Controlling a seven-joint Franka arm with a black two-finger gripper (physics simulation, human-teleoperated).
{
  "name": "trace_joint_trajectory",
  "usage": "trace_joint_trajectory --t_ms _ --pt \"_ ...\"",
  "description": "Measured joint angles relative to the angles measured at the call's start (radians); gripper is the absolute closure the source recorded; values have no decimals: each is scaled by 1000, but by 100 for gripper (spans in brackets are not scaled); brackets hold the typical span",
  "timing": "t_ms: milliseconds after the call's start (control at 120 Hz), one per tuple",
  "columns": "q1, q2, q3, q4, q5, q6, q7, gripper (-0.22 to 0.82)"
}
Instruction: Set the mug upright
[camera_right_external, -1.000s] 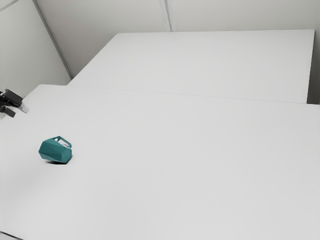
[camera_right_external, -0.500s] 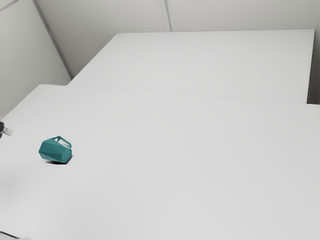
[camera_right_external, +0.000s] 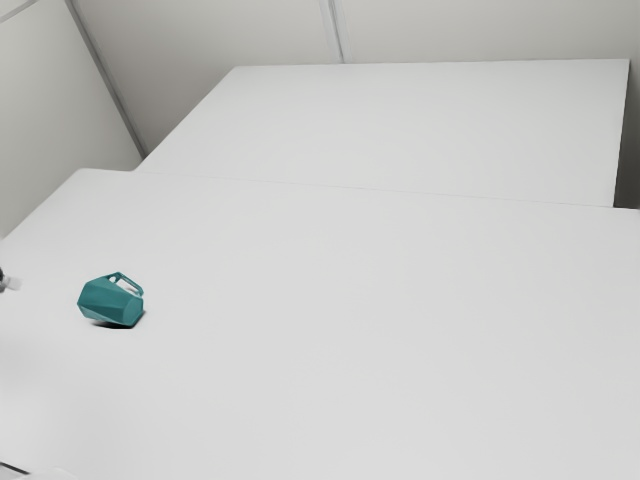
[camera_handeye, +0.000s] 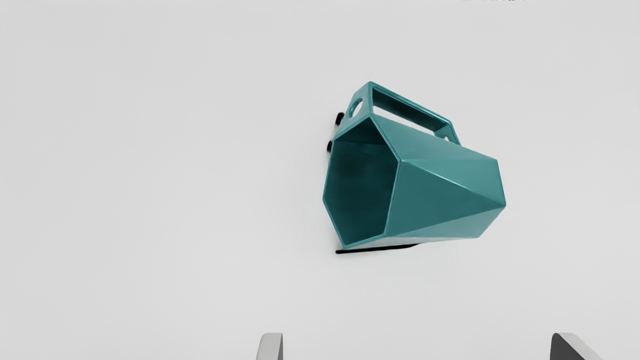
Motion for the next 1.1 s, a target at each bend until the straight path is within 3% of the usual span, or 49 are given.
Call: trace_joint_trajectory --t_ms 200,1100 --pt "-21 80 -3 56 -41 -8 45 2" --pt "-43 207 -18 86 -121 -112 -166 2"
